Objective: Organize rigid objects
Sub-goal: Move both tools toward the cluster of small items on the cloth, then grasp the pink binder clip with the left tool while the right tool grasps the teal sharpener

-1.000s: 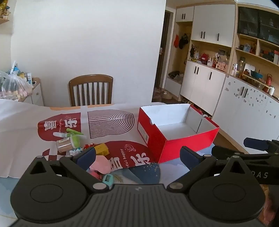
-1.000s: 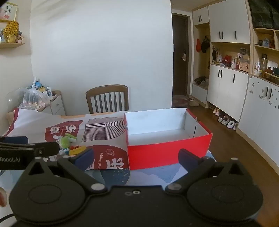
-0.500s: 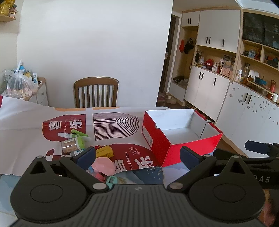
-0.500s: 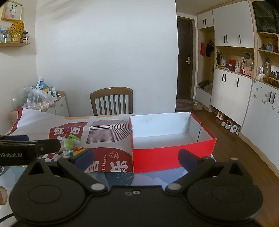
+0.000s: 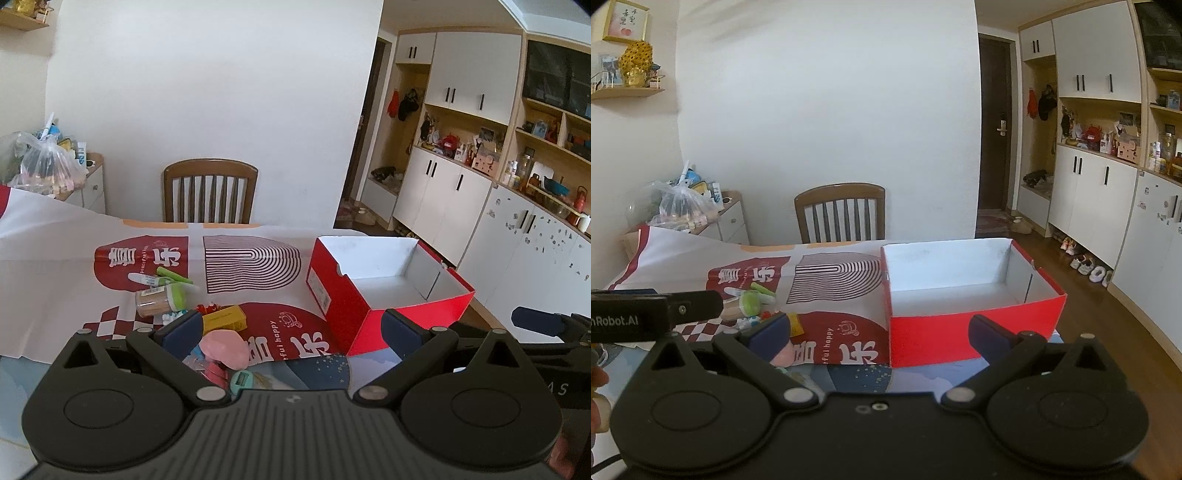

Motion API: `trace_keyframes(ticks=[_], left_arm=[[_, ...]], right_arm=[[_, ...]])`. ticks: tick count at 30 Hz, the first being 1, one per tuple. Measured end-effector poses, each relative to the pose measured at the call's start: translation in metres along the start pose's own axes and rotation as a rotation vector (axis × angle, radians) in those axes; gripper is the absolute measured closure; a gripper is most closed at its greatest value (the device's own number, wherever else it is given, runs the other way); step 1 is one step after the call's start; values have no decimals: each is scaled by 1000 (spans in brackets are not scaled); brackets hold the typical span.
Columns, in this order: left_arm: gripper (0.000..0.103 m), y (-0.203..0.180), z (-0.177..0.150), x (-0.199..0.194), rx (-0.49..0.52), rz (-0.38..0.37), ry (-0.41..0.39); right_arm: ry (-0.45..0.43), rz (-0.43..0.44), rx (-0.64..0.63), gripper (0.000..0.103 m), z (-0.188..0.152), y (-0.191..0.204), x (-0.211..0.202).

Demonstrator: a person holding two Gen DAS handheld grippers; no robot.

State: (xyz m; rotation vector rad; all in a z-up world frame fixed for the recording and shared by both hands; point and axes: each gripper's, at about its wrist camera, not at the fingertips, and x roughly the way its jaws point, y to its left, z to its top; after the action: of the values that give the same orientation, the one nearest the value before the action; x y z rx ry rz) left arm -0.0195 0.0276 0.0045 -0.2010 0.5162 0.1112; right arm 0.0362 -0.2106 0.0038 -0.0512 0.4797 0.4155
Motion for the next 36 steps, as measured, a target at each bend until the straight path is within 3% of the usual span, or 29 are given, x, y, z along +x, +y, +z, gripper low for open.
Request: trace_keyframes(ticks=[14, 19, 29, 36], left_arm=[[0, 32, -8, 23, -13, 91, 5], [0, 48, -13, 41, -41, 93, 40], [1, 70, -28, 88, -67, 181, 118], [1, 82, -45, 115, -70, 213, 181]], right_arm=[[48, 95, -81, 0, 1, 24, 24], [87, 150, -109, 1, 1, 34, 44], [191, 246, -164, 4, 0, 38, 94], [268, 324, -266, 9, -10, 46, 131]])
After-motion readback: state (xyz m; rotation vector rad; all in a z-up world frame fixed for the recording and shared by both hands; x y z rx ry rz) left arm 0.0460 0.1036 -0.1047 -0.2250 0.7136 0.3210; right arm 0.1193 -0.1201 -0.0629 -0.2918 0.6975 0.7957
